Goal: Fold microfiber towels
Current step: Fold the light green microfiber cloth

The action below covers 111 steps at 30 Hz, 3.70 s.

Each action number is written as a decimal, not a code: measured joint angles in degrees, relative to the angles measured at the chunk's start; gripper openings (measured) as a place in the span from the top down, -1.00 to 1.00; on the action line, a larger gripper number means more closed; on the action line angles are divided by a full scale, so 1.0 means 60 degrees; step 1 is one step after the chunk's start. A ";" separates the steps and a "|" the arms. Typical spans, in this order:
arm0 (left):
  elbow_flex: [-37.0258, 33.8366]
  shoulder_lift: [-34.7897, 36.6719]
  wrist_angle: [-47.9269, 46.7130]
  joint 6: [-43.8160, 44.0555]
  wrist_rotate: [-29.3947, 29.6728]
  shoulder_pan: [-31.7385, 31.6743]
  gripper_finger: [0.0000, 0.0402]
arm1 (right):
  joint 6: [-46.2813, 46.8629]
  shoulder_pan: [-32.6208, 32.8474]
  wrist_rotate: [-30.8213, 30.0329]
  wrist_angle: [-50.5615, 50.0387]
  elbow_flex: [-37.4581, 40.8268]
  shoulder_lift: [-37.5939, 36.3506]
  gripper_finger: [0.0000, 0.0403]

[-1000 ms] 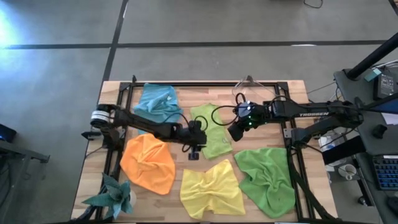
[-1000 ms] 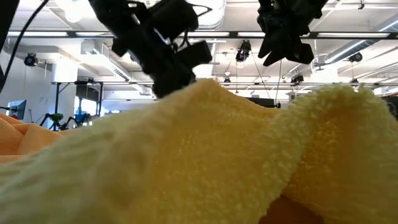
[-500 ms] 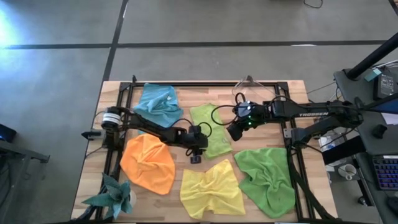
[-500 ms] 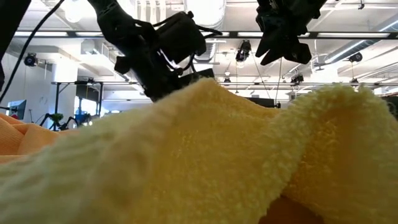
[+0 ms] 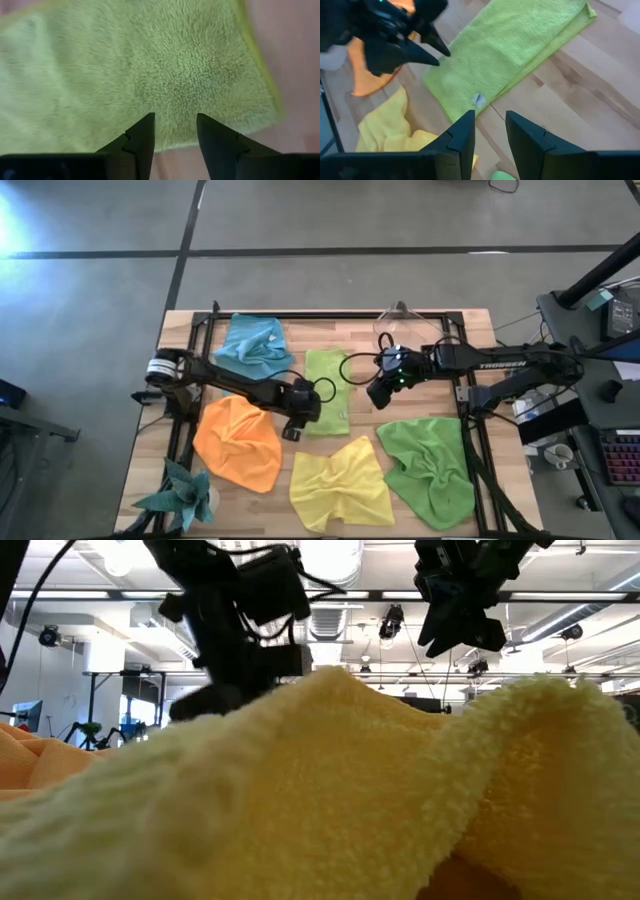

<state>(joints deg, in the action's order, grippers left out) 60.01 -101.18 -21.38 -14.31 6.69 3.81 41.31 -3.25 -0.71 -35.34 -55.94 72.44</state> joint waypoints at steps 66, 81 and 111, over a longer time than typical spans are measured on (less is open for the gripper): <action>0.1020 -0.0302 -0.1252 0.1753 0.0788 0.1698 0.35 | -0.5808 0.2273 0.0226 0.4078 0.0297 0.4265 -0.01; 0.0814 -0.0812 -0.0824 0.1506 0.0885 0.1662 0.35 | -0.5827 0.2269 -0.0151 0.4619 0.0290 0.5009 0.11; 0.0437 -0.1035 0.0510 0.2329 0.1032 0.1588 0.97 | -0.5638 0.2306 -0.0405 0.4579 0.0465 0.5326 0.20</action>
<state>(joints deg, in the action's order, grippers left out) 62.63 -107.39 -18.32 -0.34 12.88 13.34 7.49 10.59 -3.14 -7.86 -53.15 104.40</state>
